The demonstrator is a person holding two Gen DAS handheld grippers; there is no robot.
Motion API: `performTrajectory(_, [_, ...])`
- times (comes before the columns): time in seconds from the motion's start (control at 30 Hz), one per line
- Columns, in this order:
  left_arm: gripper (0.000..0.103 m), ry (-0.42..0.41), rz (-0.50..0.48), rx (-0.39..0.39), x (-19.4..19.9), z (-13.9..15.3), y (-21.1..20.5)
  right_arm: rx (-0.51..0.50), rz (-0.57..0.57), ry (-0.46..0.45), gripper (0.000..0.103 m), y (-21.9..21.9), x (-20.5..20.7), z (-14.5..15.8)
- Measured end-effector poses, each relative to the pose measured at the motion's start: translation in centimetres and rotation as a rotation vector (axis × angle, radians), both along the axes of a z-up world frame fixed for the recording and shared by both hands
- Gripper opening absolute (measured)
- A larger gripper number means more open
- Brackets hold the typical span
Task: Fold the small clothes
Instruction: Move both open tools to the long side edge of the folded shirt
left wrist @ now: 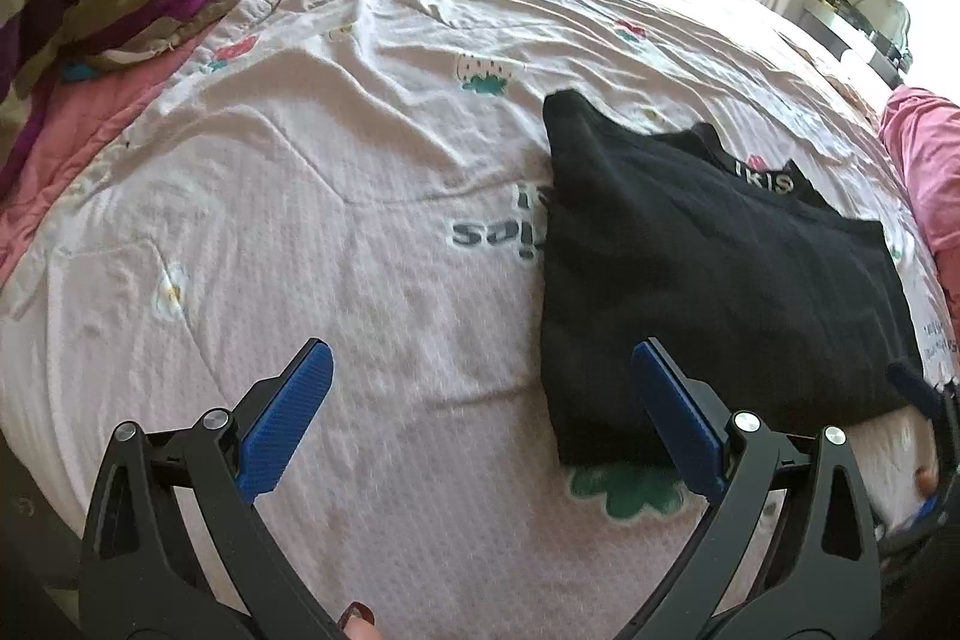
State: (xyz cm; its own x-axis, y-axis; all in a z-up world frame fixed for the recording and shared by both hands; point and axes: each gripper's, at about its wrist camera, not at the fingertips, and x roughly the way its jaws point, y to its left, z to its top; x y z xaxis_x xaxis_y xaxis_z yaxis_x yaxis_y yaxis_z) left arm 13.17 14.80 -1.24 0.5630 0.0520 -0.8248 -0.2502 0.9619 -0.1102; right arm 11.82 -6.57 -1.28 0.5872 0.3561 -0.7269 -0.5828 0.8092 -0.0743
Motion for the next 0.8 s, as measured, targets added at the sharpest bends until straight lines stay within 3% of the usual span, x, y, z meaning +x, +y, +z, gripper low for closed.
performTrajectory(0.43, [0.093, -0.002, -0.007, 0.013, 4.1, 0.5, 1.1, -0.112, 0.139, -0.048, 0.098, 6.0, -0.6, -2.6])
performTrajectory(0.8, [0.093, 0.009, -0.016, 0.0, 7.4, 0.1, 1.5, -0.21, 0.158, -0.129, 0.098, 9.2, 0.1, -4.7])
